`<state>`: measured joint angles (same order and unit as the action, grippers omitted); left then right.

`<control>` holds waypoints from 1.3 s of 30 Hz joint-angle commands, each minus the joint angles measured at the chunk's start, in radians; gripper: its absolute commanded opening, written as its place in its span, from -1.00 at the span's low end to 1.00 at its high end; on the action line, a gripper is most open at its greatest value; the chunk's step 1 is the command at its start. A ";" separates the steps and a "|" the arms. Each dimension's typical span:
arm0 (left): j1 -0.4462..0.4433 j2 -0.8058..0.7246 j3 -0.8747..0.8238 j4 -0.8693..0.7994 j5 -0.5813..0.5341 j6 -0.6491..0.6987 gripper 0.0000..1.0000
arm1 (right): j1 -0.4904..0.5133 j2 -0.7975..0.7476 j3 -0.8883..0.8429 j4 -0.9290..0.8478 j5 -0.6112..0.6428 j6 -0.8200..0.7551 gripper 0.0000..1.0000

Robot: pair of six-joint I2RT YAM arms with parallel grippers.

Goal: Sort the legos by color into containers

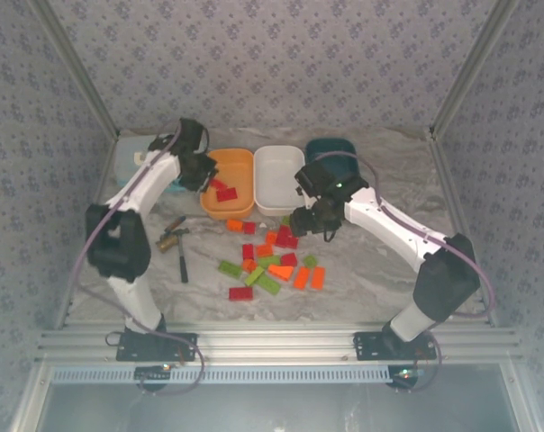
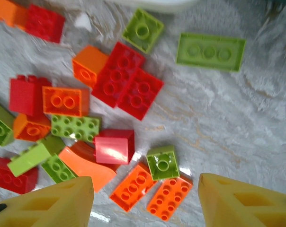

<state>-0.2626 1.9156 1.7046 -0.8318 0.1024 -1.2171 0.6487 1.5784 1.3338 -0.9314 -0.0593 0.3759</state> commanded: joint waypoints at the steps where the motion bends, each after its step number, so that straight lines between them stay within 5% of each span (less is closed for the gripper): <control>1: 0.003 0.156 0.221 -0.077 -0.006 0.108 -0.56 | 0.005 -0.024 -0.047 -0.035 -0.027 0.002 0.24; 9: 0.015 0.481 0.654 -0.240 -0.009 0.111 -0.56 | -0.015 -0.108 -0.182 -0.071 -0.043 0.055 0.25; 17: -0.005 0.413 0.440 -0.184 -0.016 0.044 -0.52 | -0.035 -0.156 -0.222 -0.077 -0.019 0.106 0.25; 34: -0.079 0.461 0.435 -0.237 -0.055 0.017 -0.37 | -0.045 -0.184 -0.245 -0.085 0.018 0.171 0.26; 39: -0.081 0.472 0.446 -0.236 -0.061 0.021 -0.15 | -0.050 -0.182 -0.247 -0.083 0.026 0.179 0.26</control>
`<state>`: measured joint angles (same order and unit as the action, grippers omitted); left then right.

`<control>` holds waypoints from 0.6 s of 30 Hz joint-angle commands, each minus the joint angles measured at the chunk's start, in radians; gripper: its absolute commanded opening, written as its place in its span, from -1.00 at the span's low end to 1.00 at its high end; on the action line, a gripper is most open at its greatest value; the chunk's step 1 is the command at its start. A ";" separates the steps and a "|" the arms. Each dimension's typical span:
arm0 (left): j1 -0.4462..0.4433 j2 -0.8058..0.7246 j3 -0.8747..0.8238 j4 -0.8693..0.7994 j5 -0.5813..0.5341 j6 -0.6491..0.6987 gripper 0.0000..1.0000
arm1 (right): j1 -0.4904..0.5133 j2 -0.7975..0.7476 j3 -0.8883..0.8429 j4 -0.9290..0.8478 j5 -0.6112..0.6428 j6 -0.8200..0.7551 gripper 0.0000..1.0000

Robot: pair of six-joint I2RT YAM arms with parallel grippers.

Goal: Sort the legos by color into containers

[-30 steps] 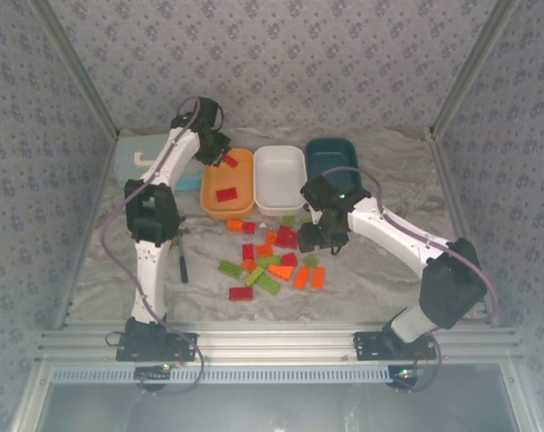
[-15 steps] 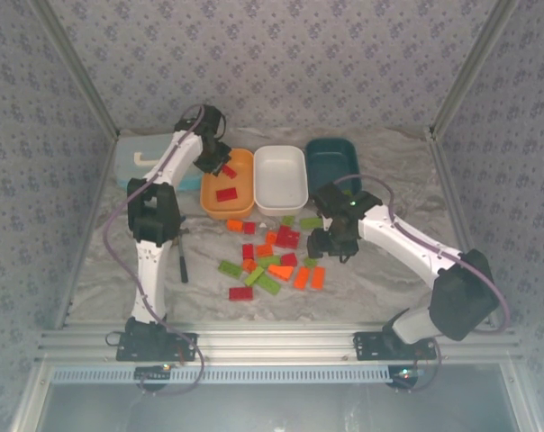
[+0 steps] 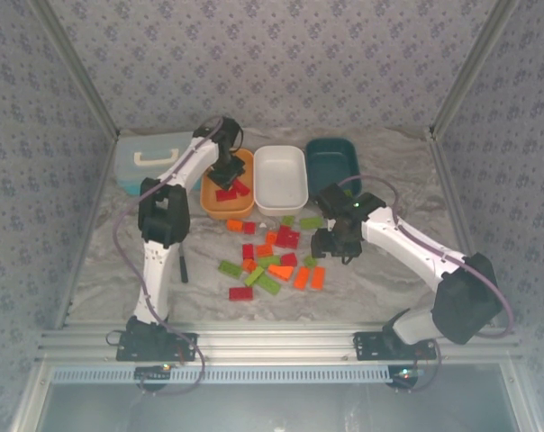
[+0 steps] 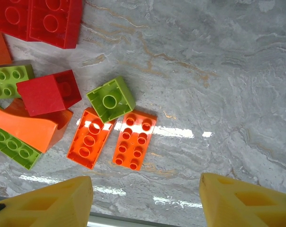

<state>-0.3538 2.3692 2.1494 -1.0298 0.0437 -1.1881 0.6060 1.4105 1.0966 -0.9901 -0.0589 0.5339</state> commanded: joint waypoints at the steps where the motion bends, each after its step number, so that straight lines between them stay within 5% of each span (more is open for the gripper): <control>1: 0.010 0.019 0.001 -0.039 -0.001 -0.008 -0.09 | -0.010 -0.012 -0.009 -0.024 0.032 0.024 0.26; 18: -0.042 -0.156 -0.003 -0.035 -0.039 0.146 0.51 | 0.094 0.166 0.033 0.034 0.012 -0.008 0.21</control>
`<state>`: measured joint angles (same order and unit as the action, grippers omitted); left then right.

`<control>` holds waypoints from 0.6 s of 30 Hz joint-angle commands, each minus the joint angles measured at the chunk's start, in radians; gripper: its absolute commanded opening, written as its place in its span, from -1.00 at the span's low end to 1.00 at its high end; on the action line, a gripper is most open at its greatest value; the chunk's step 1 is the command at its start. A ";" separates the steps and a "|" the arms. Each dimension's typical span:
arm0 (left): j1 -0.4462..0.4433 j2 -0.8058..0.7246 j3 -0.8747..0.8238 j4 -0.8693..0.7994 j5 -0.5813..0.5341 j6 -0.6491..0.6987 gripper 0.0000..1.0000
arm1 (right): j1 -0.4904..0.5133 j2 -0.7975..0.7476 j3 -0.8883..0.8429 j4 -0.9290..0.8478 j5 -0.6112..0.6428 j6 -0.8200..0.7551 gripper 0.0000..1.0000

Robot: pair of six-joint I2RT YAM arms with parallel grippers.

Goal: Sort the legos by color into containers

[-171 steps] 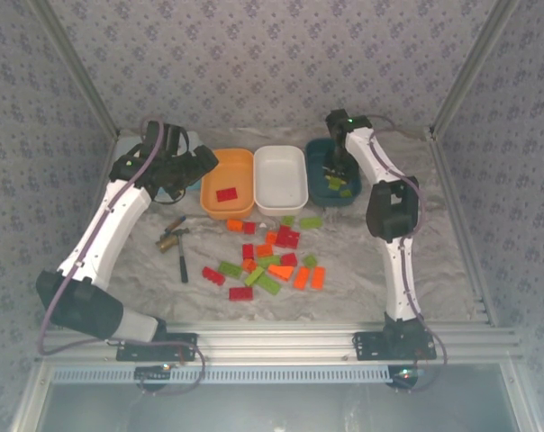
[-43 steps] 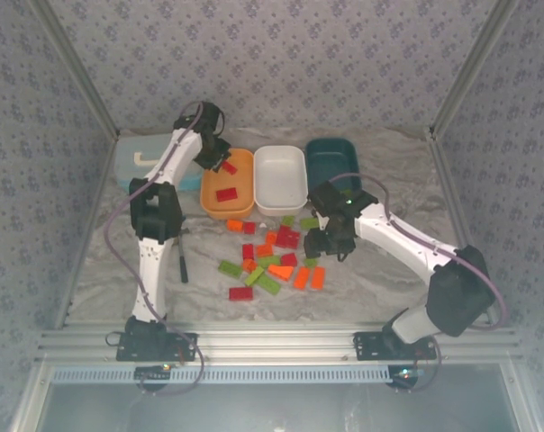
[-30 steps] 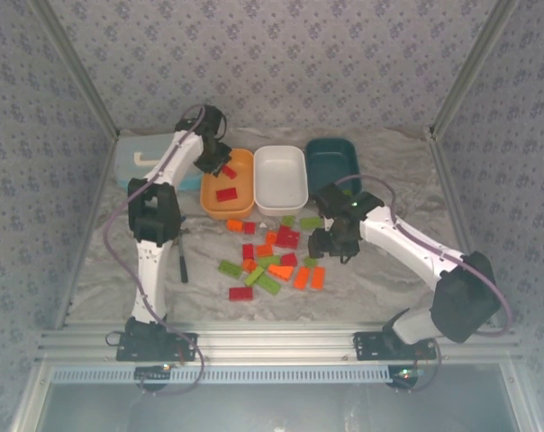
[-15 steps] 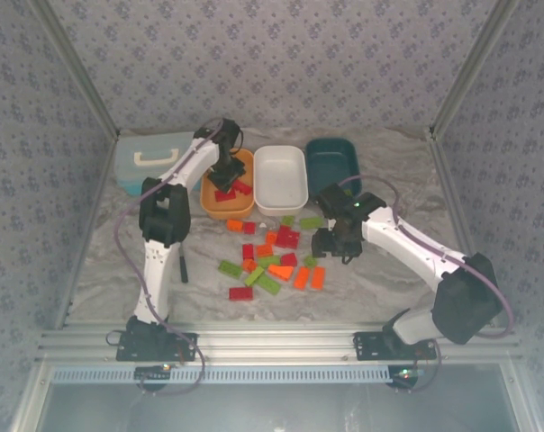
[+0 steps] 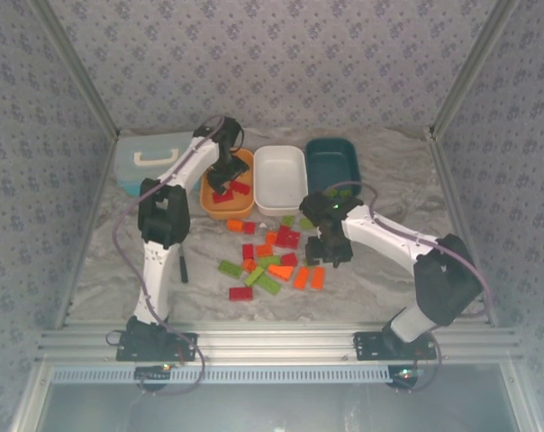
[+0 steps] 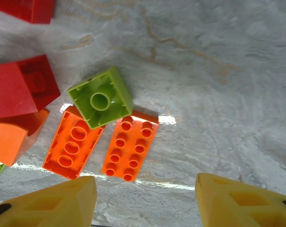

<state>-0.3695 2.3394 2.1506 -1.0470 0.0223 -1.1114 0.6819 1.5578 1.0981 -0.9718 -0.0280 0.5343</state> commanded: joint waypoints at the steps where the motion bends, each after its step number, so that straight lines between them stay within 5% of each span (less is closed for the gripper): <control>1: -0.034 -0.152 -0.028 -0.014 -0.015 0.085 0.52 | 0.021 0.035 0.047 0.021 -0.018 -0.013 0.23; 9: -0.082 -0.420 -0.311 0.039 0.026 0.149 0.60 | -0.027 0.208 0.143 0.057 -0.033 -0.105 0.14; 10: -0.084 -0.447 -0.338 0.043 0.032 0.156 0.89 | -0.027 0.221 0.153 0.060 -0.044 -0.115 0.15; 18: -0.085 -0.726 -0.577 0.092 0.071 0.227 0.98 | -0.026 0.255 0.143 0.059 -0.065 -0.126 0.19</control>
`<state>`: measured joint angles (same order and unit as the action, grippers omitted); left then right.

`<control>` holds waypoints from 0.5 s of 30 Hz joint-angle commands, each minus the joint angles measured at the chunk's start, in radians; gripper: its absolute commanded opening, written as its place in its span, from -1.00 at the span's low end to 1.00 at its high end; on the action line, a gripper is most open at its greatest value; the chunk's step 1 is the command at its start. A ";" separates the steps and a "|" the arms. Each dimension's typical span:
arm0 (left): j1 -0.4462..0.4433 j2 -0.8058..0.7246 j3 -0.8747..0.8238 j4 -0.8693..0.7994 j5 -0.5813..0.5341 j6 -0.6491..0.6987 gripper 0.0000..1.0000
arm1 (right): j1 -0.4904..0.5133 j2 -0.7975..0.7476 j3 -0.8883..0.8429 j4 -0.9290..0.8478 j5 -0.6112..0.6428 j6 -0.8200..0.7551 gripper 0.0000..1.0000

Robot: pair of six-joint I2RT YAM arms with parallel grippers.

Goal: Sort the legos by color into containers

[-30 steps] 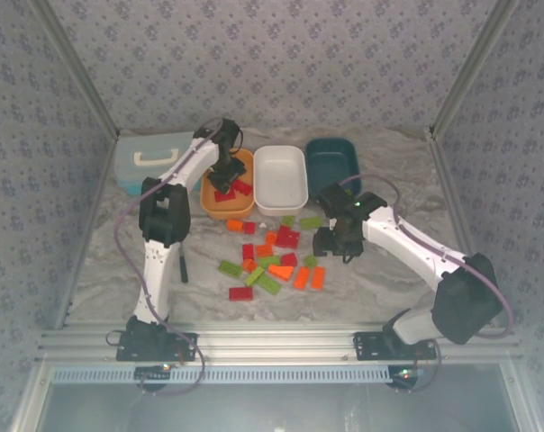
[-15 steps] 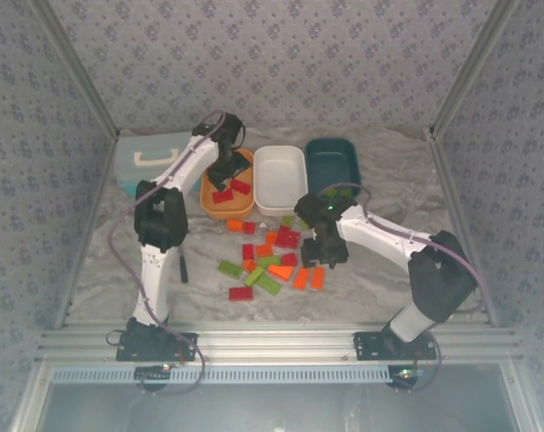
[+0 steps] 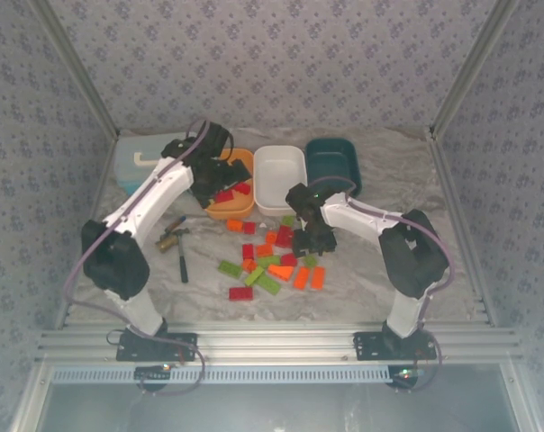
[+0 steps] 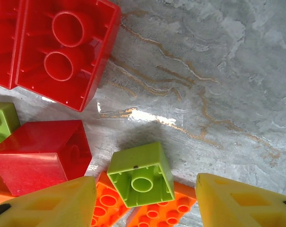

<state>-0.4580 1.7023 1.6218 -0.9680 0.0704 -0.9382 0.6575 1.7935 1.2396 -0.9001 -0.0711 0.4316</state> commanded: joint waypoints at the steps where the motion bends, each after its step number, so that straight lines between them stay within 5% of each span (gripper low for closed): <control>1: 0.006 -0.118 -0.077 0.020 0.028 0.054 0.98 | -0.001 0.021 0.000 -0.012 -0.025 -0.026 0.19; 15: 0.022 -0.270 -0.215 0.028 0.037 0.027 0.99 | 0.028 0.049 -0.023 -0.023 -0.016 -0.042 0.15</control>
<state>-0.4393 1.4597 1.4017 -0.9443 0.0971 -0.9138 0.6769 1.8275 1.2343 -0.9001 -0.0761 0.4019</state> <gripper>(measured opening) 0.993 0.579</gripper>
